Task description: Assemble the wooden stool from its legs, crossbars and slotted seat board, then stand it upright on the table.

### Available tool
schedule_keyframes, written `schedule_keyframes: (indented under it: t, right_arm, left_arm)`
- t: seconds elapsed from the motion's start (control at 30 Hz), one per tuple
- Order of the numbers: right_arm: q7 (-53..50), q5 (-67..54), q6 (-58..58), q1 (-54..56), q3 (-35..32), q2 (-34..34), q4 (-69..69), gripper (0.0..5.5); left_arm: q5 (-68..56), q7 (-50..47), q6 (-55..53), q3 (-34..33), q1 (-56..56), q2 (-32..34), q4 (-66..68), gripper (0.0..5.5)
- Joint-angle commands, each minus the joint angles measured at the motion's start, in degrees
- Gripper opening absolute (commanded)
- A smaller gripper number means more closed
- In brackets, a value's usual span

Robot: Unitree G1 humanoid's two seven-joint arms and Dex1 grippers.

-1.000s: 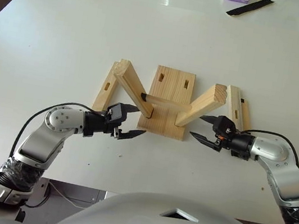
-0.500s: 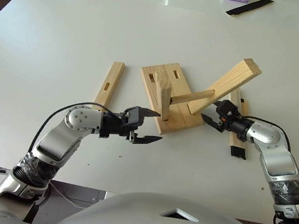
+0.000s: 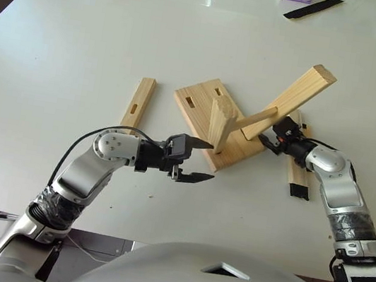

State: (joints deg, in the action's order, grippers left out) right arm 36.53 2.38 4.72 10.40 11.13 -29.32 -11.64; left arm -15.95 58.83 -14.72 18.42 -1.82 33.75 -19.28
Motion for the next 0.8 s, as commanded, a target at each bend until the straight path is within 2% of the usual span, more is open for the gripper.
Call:
schedule_keyframes:
  t: [0.03,0.23,0.33,0.63,0.8]
  right_arm:
    - [0.8,0.3,-0.4,-1.3,-0.4,-1.0,2.7,3.13]
    - [4.9,-1.5,2.8,-8.7,-1.8,-5.8,15.4,3.13]
    - [7.7,-3.2,5.1,-11.5,-3.3,-8.4,21.6,3.13]
    - [12.8,-5.4,9.3,-11.9,-4.3,-12.9,29.8,3.13]
    - [15.4,-6.6,10.6,-13.5,-3.3,-13.7,33.6,3.13]
  left_arm:
    - [2.2,0.4,3.9,-3.1,-1.5,3.1,2.6,3.63]
    - [5.8,3.3,12.3,-6.6,-1.8,9.3,8.9,3.63]
    - [7.7,3.9,16.6,-6.7,-4.7,9.7,13.2,3.63]
    - [12.8,-5.2,23.9,-7.7,-21.4,0.2,35.1,3.63]
    - [21.0,-11.9,34.0,-4.7,-30.7,-3.9,51.7,3.63]
